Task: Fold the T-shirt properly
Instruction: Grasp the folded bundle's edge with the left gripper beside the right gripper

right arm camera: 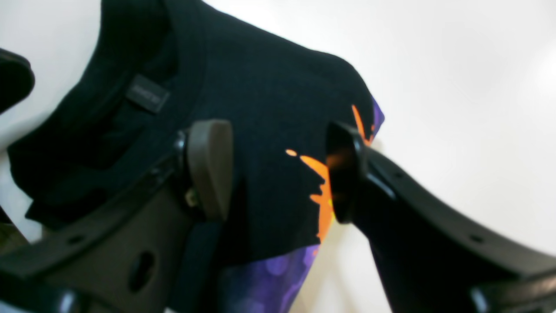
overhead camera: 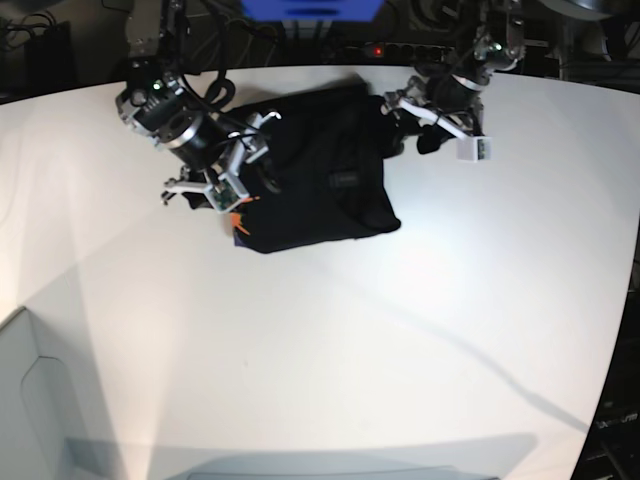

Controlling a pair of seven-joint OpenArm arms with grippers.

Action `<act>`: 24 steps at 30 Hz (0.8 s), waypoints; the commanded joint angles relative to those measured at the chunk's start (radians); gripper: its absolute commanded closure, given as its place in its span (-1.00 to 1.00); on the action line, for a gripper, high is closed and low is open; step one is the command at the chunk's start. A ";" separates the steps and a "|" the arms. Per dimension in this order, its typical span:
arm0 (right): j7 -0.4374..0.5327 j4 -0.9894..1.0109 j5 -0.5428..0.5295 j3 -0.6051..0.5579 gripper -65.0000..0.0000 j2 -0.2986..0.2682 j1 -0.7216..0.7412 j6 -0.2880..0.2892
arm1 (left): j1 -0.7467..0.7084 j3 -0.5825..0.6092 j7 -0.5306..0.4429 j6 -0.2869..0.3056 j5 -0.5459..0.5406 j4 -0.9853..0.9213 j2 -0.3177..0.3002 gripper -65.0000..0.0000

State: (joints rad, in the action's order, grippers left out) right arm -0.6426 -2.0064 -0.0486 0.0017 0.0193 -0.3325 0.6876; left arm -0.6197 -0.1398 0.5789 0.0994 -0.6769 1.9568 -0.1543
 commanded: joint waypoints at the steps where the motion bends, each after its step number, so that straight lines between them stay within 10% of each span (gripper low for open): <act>1: 0.025 -0.015 -0.017 -0.001 -0.08 0.003 0.003 0.011 | -0.002 0.013 -0.017 0.004 -0.008 0.016 -0.003 -0.30; 15: 0.023 0.006 -0.012 -0.001 -0.08 0.003 0.006 0.011 | 0.036 0.141 -0.018 0.004 -0.008 -0.069 -0.003 -0.25; 24: 0.022 0.006 -0.012 -0.001 -0.08 0.003 0.009 0.011 | 0.042 0.162 -0.017 0.004 -0.008 -0.073 -0.006 0.52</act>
State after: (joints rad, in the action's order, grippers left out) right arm -0.6430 -1.9839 -0.0483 0.0017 0.0196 -0.3302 0.6876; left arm -0.5732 0.0227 0.5770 0.0948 -0.6754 1.8698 -0.1551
